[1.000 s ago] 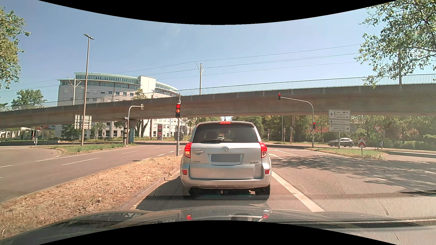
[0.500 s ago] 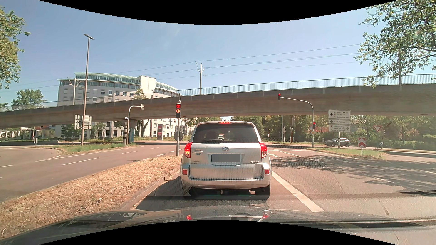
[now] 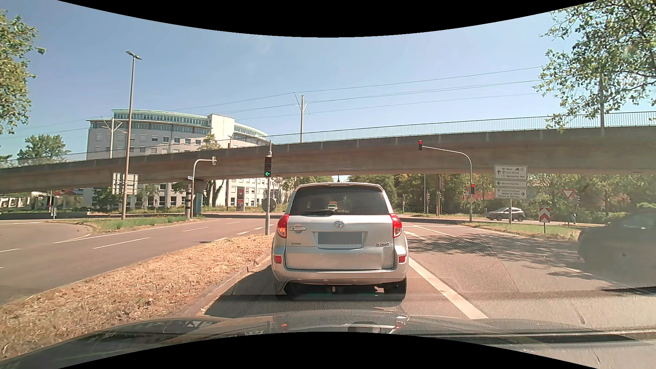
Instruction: Follow the waypoints while adhering to traffic rules and regulations
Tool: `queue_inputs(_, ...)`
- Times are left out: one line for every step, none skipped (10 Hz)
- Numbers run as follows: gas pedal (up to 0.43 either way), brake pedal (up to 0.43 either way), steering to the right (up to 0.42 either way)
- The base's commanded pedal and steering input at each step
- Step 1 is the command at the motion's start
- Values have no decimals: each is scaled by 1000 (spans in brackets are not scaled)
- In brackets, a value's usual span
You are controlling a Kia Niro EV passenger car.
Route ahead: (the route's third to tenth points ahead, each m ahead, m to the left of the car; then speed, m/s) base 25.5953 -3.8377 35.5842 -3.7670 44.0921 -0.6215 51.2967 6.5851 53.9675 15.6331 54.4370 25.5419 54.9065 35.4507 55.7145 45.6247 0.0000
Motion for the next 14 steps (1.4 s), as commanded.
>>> queue_inputs(0, 244, 0)
queue_inputs(0, 244, 0)
queue_inputs(0, 250, 0)
queue_inputs(0, 244, 0)
queue_inputs(0, 244, 0)
queue_inputs(0, 238, 0)
queue_inputs(0, 171, 0)
queue_inputs(0, 12, 0)
queue_inputs(0, 0, 0)
queue_inputs(0, 0, 0)
queue_inputs(0, 0, 0)
queue_inputs(138, 0, 0)
queue_inputs(228, 0, 0)
queue_inputs(240, 0, 0)
